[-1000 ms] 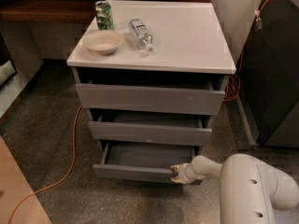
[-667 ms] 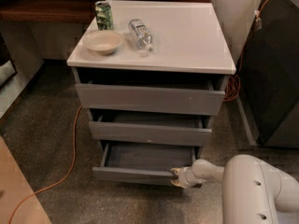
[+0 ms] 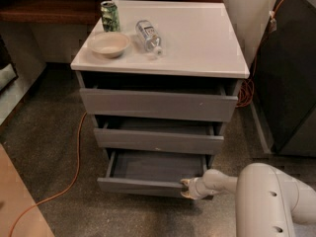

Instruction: Place blue plastic bottle into bottom drawer

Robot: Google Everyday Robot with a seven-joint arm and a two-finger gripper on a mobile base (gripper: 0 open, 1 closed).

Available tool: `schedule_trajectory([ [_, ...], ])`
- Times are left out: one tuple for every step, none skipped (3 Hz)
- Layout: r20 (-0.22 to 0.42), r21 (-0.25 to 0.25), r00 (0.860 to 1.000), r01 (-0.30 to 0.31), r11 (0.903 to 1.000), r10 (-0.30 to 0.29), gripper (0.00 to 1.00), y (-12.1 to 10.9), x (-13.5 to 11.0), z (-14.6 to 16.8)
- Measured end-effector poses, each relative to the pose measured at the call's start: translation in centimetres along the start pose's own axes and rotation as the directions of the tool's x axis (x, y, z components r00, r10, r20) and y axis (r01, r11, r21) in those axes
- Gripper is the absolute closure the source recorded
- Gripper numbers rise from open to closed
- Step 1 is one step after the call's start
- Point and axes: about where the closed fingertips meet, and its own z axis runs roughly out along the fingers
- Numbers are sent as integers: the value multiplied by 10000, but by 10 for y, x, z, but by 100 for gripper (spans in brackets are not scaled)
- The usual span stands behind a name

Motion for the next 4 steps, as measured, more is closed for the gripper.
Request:
schedule_trajectory([
  [71,-298,9999,-107,9995,110,100,18,-4,-4],
  [71,-299,9999,-108,9995,110,100,18,-4,-4],
  [-53,-491,10000,-27,9988,24,100,24,-6,-1],
  [-62,-503,10000,-23,9987,20,100,24,-7,-2],
])
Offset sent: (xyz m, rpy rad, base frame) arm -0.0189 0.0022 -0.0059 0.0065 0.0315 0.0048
